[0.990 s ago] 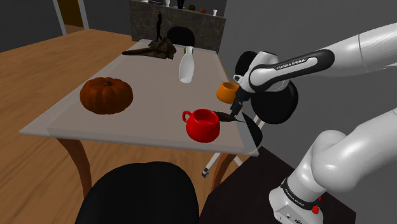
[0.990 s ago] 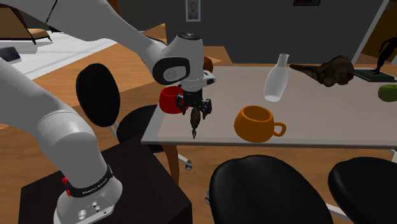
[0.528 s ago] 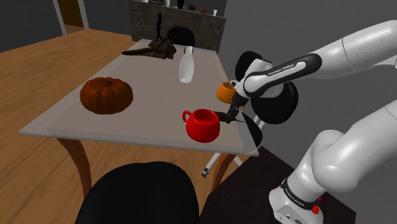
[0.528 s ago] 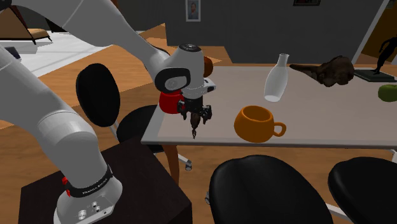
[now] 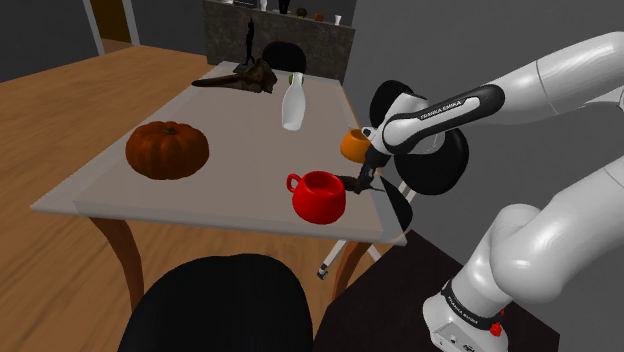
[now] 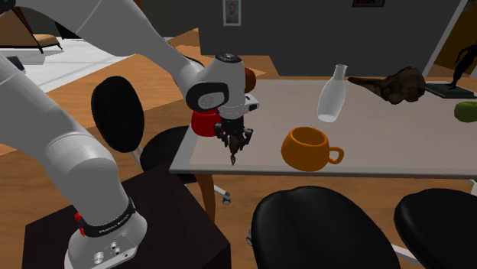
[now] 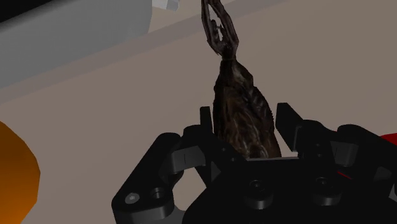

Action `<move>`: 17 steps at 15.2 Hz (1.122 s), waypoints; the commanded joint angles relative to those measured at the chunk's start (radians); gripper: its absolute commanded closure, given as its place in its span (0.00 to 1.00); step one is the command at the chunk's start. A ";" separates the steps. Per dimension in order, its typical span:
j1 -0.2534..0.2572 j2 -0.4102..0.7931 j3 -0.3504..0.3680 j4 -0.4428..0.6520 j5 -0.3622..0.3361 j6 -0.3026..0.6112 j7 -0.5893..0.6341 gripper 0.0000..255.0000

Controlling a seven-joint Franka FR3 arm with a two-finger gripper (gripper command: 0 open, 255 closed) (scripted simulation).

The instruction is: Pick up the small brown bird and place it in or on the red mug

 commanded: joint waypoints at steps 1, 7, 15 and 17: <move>0.000 0.000 0.000 0.000 0.000 0.000 0.000 1.00; 0.000 0.000 0.000 0.000 0.000 0.000 0.000 1.00; -0.022 -0.075 0.023 0.041 -0.041 -0.111 0.043 1.00; -0.027 -0.093 0.029 0.054 -0.049 -0.143 0.052 1.00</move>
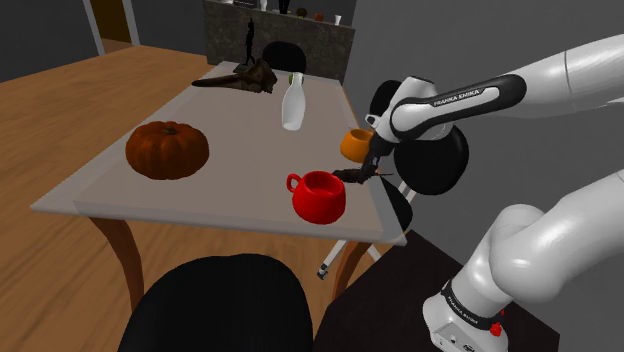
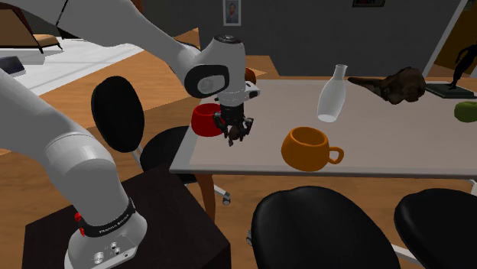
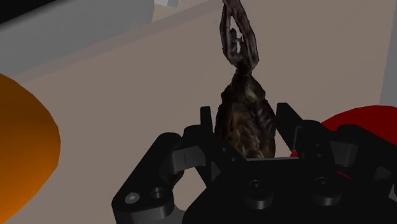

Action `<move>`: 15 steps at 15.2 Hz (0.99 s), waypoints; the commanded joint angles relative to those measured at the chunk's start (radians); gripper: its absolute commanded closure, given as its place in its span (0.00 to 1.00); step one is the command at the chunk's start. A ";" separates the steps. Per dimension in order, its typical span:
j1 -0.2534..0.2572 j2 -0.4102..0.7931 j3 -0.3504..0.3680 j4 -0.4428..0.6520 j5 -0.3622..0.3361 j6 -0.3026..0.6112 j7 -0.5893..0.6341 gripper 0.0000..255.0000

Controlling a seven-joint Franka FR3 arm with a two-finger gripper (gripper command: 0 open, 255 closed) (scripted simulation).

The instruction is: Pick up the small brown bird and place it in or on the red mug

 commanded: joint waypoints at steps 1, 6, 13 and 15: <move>-0.004 -0.017 0.005 0.014 -0.007 -0.030 0.009 1.00; -0.012 -0.055 0.018 0.053 -0.021 -0.107 0.028 1.00; -0.018 -0.097 0.033 0.117 -0.032 -0.211 0.050 1.00; -0.019 -0.106 0.037 0.138 -0.034 -0.240 0.055 1.00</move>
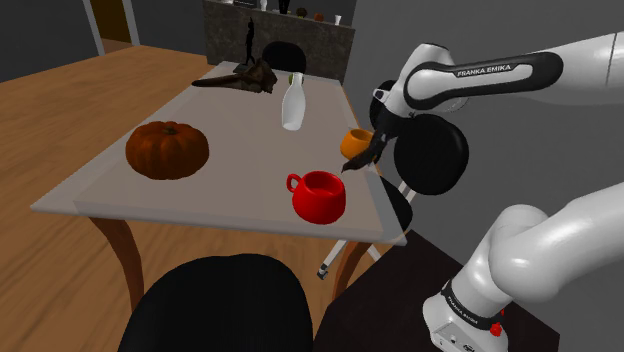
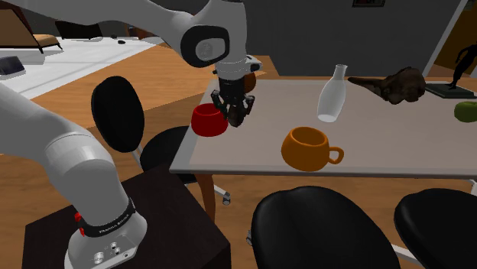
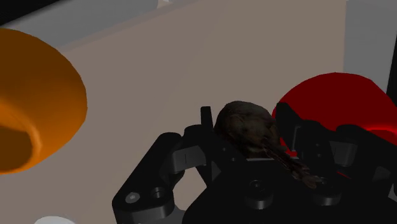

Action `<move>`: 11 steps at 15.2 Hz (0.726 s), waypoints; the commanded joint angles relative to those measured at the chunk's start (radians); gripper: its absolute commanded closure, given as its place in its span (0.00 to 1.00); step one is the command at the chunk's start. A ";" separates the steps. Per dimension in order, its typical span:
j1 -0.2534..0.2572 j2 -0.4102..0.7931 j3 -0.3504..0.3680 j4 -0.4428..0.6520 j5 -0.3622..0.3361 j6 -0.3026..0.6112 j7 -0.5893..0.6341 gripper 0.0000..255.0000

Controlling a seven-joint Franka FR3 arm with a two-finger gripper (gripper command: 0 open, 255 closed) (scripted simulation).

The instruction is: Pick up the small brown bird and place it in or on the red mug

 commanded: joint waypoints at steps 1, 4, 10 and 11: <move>-0.001 -0.009 0.004 0.018 -0.002 -0.027 0.006 1.00; -0.001 -0.020 0.010 0.051 -0.004 -0.070 0.013 1.00; 0.008 -0.030 0.036 0.099 0.002 -0.127 0.047 1.00; 0.018 -0.028 0.055 0.098 0.008 -0.121 0.071 1.00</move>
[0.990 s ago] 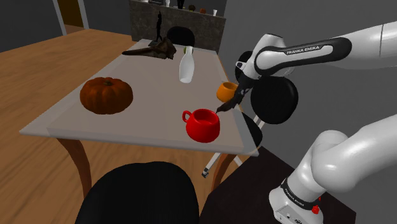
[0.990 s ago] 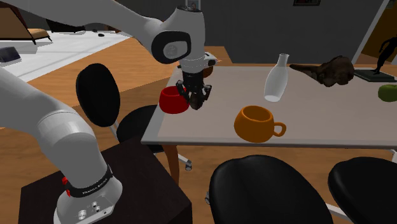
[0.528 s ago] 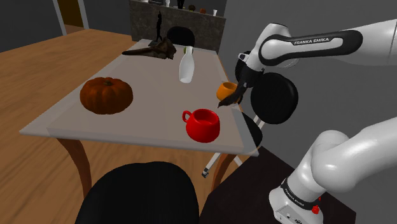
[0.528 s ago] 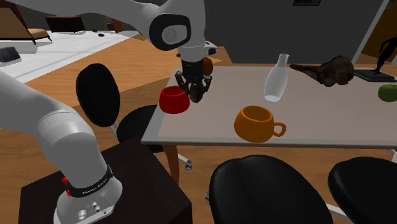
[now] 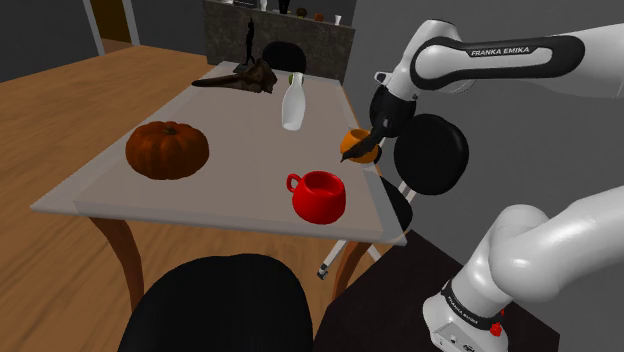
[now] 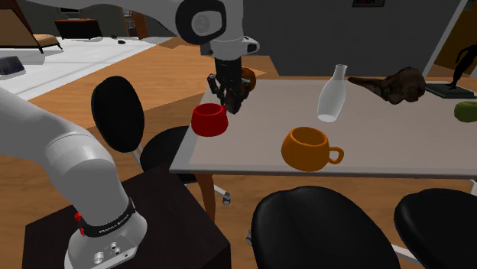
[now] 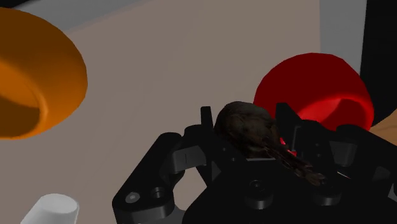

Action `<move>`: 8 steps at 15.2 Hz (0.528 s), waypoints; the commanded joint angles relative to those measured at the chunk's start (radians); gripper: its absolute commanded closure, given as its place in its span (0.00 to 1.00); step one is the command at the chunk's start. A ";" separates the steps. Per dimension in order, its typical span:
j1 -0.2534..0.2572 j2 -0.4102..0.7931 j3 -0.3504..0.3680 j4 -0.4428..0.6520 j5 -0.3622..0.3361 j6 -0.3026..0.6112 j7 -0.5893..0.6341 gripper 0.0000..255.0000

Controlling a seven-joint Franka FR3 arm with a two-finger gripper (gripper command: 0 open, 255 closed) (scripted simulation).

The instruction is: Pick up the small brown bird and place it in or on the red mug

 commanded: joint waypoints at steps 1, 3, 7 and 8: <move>0.018 0.007 0.035 0.003 0.012 0.007 0.044 1.00; 0.038 0.018 0.072 0.006 0.026 0.019 0.092 1.00; 0.078 0.053 0.146 0.026 0.051 0.042 0.187 1.00; 0.088 0.065 0.164 0.034 0.057 0.047 0.210 1.00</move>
